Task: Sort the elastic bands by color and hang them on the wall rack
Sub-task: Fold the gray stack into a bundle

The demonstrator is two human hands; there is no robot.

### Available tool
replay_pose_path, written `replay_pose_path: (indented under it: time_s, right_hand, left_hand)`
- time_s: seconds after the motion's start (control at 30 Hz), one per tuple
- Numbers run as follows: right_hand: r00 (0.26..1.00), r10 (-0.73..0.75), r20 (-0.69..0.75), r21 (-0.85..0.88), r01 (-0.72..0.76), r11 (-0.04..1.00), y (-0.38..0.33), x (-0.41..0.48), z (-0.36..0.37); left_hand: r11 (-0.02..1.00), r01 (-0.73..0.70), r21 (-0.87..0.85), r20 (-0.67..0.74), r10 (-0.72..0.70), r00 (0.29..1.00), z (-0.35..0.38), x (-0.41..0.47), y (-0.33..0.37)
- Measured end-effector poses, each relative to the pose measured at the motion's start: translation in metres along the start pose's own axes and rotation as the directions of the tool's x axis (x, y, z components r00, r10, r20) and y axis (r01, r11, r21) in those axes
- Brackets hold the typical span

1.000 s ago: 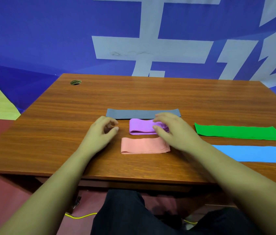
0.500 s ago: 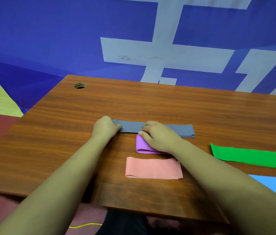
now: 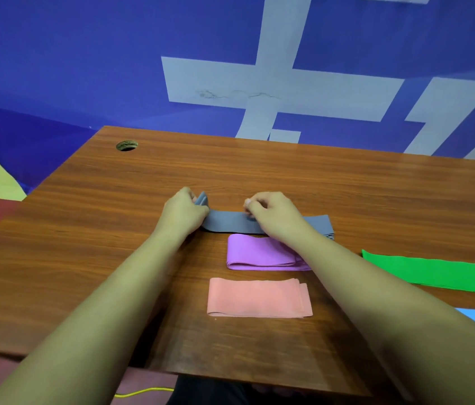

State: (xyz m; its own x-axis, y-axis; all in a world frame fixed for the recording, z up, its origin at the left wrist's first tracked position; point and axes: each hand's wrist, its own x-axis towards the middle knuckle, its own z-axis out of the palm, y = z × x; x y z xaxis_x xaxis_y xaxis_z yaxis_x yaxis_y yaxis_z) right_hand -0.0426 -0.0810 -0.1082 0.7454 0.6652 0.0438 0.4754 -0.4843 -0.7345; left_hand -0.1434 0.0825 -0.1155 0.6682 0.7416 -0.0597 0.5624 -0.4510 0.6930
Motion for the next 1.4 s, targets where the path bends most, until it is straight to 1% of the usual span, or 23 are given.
replay_pose_path:
  time_s: [0.07,0.2,0.27,0.33,0.4,0.43,0.47,0.5,0.53,0.57,0.6,0.63,0.7,0.77,0.83,0.87,0.93,1.0,1.03,1.2,1.27,1.33,1.4]
  right_hand:
    - [0.997,-0.018,0.078,-0.105,0.026,0.994,-0.002,-0.001,0.000]
    - [0.972,-0.152,0.181,-0.353,0.209,0.912,0.005,-0.005,0.004]
    - [0.966,-0.174,0.191,-0.401,0.239,0.884,0.009,-0.005,0.006]
    - [0.967,-0.158,0.200,-0.377,0.224,0.898,0.011,-0.006,0.004]
    - [0.978,-0.116,0.174,-0.266,0.160,0.951,0.008,-0.007,0.002]
    - [0.989,-0.072,0.126,-0.142,0.090,0.986,0.004,-0.006,0.002]
    - [0.997,0.015,0.076,0.060,-0.020,0.998,-0.002,-0.006,0.000]
    - [0.988,0.133,0.074,0.317,-0.149,0.936,-0.009,-0.006,-0.003]
    - [0.963,0.229,0.141,0.544,-0.269,0.795,-0.015,-0.005,-0.006]
    - [0.937,0.272,0.221,0.691,-0.347,0.634,-0.019,-0.004,-0.012]
    - [0.920,0.288,0.266,0.760,-0.384,0.525,-0.019,-0.003,-0.017]
    - [0.911,0.303,0.280,0.793,-0.398,0.462,-0.018,-0.002,-0.023]
    - [0.900,0.337,0.275,0.825,-0.401,0.398,-0.011,-0.003,-0.035]
    - [0.885,0.369,0.284,0.828,-0.421,0.371,-0.006,-0.005,-0.044]
    - [0.869,0.418,0.265,0.825,-0.429,0.368,0.000,-0.008,-0.053]
    - [0.864,0.434,0.255,0.830,-0.426,0.360,0.002,-0.008,-0.057]
    - [0.862,0.435,0.260,0.839,-0.424,0.340,0.007,-0.010,-0.065]
    - [0.862,0.425,0.276,0.837,-0.433,0.335,0.009,-0.012,-0.073]
    - [0.863,0.421,0.279,0.835,-0.434,0.337,0.010,-0.012,-0.076]
    - [0.861,0.455,0.226,0.833,-0.413,0.368,0.022,-0.013,-0.090]
    - [0.849,0.502,0.164,0.794,-0.416,0.444,0.029,-0.011,-0.089]
    - [0.834,0.545,0.085,0.693,-0.442,0.569,0.035,-0.009,-0.084]
    - [0.836,0.547,0.040,0.612,-0.453,0.648,0.037,-0.006,-0.076]
  left_hand:
    - [0.998,0.060,0.029,0.014,-0.060,0.998,0.001,-0.001,-0.006]
    - [0.989,0.137,0.050,0.038,-0.139,0.990,0.002,-0.001,-0.013]
    - [0.987,0.157,-0.028,0.059,-0.156,0.986,0.003,0.001,-0.014]
    - [0.973,0.145,-0.178,0.061,-0.137,0.989,0.002,0.001,-0.011]
    - [0.964,0.078,-0.253,0.035,-0.071,0.997,0.002,-0.002,-0.003]
    - [0.960,0.028,-0.279,0.031,-0.021,0.999,0.002,-0.005,0.003]
    - [0.956,-0.032,-0.292,0.031,0.043,0.999,0.002,-0.008,0.012]
    - [0.950,-0.103,-0.294,0.036,0.118,0.992,0.001,-0.013,0.022]
    - [0.939,-0.173,-0.298,0.053,0.198,0.979,0.001,-0.018,0.032]
    - [0.920,-0.232,-0.317,0.098,0.275,0.956,0.000,-0.023,0.042]
    - [0.899,-0.268,-0.346,0.164,0.340,0.926,0.000,-0.028,0.050]
    - [0.884,-0.285,-0.372,0.235,0.386,0.892,0.002,-0.031,0.056]
    - [0.856,-0.287,-0.431,0.305,0.437,0.846,0.005,-0.031,0.062]
    - [0.800,-0.274,-0.534,0.272,0.469,0.840,0.010,-0.029,0.061]
    - [0.762,-0.307,-0.570,0.194,0.488,0.851,0.018,-0.024,0.056]
    - [0.786,-0.360,-0.502,0.176,0.501,0.848,0.023,-0.020,0.053]
    - [0.824,-0.447,-0.348,0.273,0.546,0.793,0.034,-0.015,0.048]
    - [0.831,-0.429,-0.354,0.394,0.549,0.737,0.045,-0.011,0.045]
    - [0.829,-0.406,-0.384,0.420,0.549,0.723,0.050,-0.009,0.044]
    - [0.822,-0.362,-0.439,0.438,0.548,0.713,0.061,-0.001,0.046]
    - [0.818,-0.371,-0.440,0.421,0.553,0.719,0.060,0.001,0.047]
    - [0.816,-0.400,-0.416,0.397,0.559,0.728,0.056,0.003,0.048]
    - [0.812,-0.453,-0.368,0.379,0.576,0.725,0.051,0.005,0.046]
